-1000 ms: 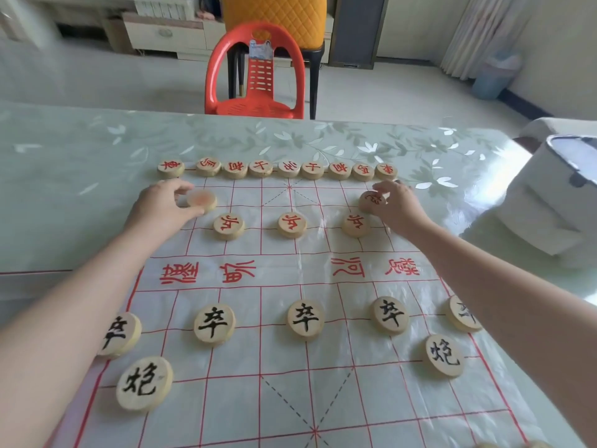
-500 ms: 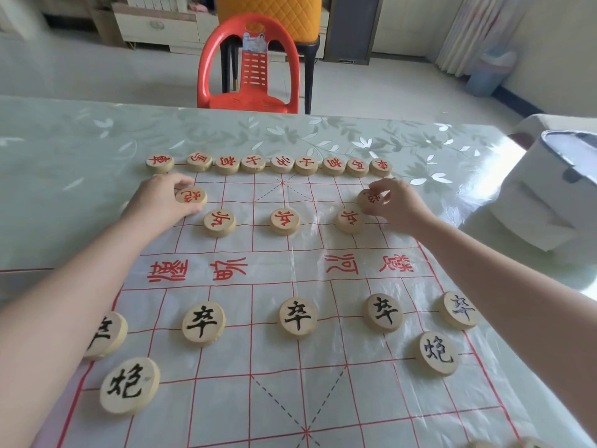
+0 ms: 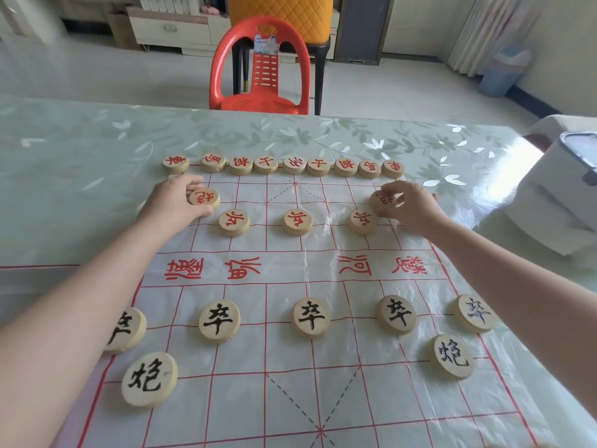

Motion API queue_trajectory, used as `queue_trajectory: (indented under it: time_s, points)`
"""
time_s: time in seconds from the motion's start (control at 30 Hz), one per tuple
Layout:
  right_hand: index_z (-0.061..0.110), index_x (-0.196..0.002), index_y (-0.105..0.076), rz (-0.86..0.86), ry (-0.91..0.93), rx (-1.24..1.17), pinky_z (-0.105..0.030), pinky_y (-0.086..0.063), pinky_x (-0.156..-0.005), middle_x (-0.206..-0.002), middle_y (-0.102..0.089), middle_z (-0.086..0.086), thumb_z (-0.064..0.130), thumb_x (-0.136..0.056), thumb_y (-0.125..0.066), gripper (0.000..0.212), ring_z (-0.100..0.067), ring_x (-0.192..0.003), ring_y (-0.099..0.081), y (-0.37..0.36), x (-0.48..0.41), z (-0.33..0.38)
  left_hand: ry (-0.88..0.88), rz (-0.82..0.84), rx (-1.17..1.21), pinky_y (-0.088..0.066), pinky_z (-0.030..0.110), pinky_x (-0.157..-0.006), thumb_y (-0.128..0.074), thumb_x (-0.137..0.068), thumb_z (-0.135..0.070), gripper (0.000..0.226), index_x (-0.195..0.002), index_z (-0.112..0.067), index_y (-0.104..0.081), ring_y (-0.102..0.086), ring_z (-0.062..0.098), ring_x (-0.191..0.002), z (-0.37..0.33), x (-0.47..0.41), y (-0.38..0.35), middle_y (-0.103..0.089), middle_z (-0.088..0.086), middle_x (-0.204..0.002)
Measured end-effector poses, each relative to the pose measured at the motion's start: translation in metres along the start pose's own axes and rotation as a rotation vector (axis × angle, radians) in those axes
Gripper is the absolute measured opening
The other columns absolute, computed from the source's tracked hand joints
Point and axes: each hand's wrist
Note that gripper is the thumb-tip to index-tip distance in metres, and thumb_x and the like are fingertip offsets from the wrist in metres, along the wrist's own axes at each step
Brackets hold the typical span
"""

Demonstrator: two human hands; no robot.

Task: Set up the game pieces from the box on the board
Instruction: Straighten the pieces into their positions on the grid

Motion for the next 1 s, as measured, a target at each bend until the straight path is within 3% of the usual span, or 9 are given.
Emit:
queue_trajectory:
  time_s: [0.17, 0.27, 0.43, 0.73, 0.87, 1.0]
  points:
    - [0.018, -0.124, -0.055, -0.008, 0.011, 0.015, -0.041, -0.032, -0.103, -0.122, -0.061, -0.002, 0.030, -0.075, -0.073, 0.054, -0.022, -0.113, -0.052, -0.001, 0.000, -0.002, -0.011, 0.004, -0.013, -0.038, 0.032, -0.102, -0.076, -0.072, -0.012, 0.058, -0.126, -0.012, -0.054, -0.055, 0.022, -0.117, 0.002, -0.001, -0.001, -0.059, 0.007, -0.129]
    - [0.020, -0.123, -0.055, -0.018, 0.007, 0.051, -0.033, -0.022, -0.089, -0.122, -0.061, -0.001, 0.033, -0.076, -0.072, 0.052, -0.021, -0.113, -0.052, -0.001, 0.001, -0.001, -0.021, 0.007, -0.030, -0.037, 0.032, -0.103, -0.075, -0.073, -0.012, 0.059, -0.127, -0.011, -0.053, -0.054, 0.022, -0.119, 0.003, -0.001, 0.000, -0.058, 0.007, -0.130]
    - [0.019, -0.124, -0.055, -0.008, -0.006, 0.070, -0.031, -0.018, -0.083, -0.123, -0.061, 0.000, 0.034, -0.077, -0.072, 0.053, -0.019, -0.114, -0.052, 0.002, 0.003, 0.004, -0.020, 0.010, -0.048, -0.036, 0.031, -0.103, -0.075, -0.074, -0.013, 0.059, -0.128, -0.012, -0.053, -0.052, 0.022, -0.121, 0.002, 0.000, 0.002, -0.057, 0.006, -0.131]
    - [0.020, -0.128, -0.052, 0.027, -0.019, 0.031, -0.039, -0.026, -0.102, -0.129, -0.057, 0.000, 0.034, -0.076, -0.073, 0.058, -0.019, -0.114, -0.053, 0.009, 0.008, 0.011, 0.013, 0.024, -0.061, -0.035, 0.036, -0.105, -0.076, -0.073, -0.018, 0.065, -0.132, -0.016, -0.048, -0.046, 0.026, -0.127, 0.002, 0.004, 0.007, -0.051, 0.008, -0.137]
    - [0.016, -0.124, -0.056, -0.001, 0.038, -0.063, -0.041, -0.035, -0.104, -0.130, -0.057, 0.000, 0.019, -0.076, -0.073, 0.051, -0.020, -0.113, -0.054, 0.029, 0.012, 0.029, -0.003, -0.035, 0.031, -0.033, 0.028, -0.103, -0.071, -0.078, -0.011, 0.056, -0.130, -0.012, -0.051, -0.051, 0.021, -0.122, 0.002, 0.007, 0.027, -0.057, 0.008, -0.130]
    - [0.019, -0.117, -0.061, 0.023, 0.086, -0.077, -0.044, -0.034, -0.107, -0.124, -0.062, 0.002, 0.017, -0.077, -0.072, 0.041, -0.017, -0.112, -0.056, 0.034, 0.014, 0.056, 0.023, -0.037, 0.051, -0.034, 0.024, -0.096, -0.069, -0.077, -0.004, 0.048, -0.123, -0.009, -0.056, -0.056, 0.022, -0.116, 0.015, 0.007, 0.053, -0.062, 0.011, -0.122]
Point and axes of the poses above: each hand's wrist, its own x-axis away from the middle knuckle, its own y-axis out of the back of the hand, z = x × y
